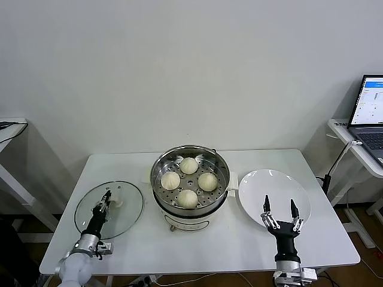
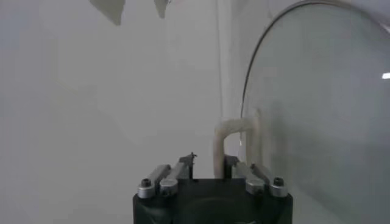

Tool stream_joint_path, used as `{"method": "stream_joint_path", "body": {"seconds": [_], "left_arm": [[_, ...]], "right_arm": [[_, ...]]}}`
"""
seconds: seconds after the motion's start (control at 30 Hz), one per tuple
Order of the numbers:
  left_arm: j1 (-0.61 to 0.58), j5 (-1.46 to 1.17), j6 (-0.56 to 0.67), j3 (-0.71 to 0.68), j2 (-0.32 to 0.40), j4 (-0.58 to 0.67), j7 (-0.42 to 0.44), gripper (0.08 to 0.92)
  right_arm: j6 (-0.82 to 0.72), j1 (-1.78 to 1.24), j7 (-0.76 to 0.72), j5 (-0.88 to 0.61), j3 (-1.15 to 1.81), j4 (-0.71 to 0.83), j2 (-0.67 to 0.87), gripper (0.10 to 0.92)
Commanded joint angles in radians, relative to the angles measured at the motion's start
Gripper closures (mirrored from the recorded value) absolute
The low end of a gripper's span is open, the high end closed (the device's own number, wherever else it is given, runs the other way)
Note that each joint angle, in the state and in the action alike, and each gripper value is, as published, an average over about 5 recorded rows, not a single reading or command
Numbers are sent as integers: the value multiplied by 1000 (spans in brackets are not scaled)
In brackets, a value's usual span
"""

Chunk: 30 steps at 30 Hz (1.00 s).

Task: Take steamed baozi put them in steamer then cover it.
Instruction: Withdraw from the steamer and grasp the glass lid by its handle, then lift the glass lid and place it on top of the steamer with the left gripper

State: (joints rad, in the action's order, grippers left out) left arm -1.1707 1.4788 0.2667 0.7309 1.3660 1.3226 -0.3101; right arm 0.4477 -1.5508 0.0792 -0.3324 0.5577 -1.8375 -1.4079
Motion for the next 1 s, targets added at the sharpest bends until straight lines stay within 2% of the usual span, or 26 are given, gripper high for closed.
{"method": "stream_joint_path", "body": {"seconds": [0.03,0.27,0.53,0.73,1.0], "left_arm": [[-45,-5,-2,24,-4,149,11,789],[-159,-91,-62,65,-46,430,88,812],[-271,-319,-299,31,-193,753,322,812],[-249,-359,-492,-117,-263,897,482,812],[-98,-254,-695,-445,-278,940,597,812]], "right_arm": [[-1,8,0,-2,1,6,1,203],[-1,13,0,-3,-4,6,0,203],[0,18,-1,-11,3,-4,7,203],[8,21,-4,-11,4,4,4,203],[14,24,-6,-8,17,10,-3,203]]}}
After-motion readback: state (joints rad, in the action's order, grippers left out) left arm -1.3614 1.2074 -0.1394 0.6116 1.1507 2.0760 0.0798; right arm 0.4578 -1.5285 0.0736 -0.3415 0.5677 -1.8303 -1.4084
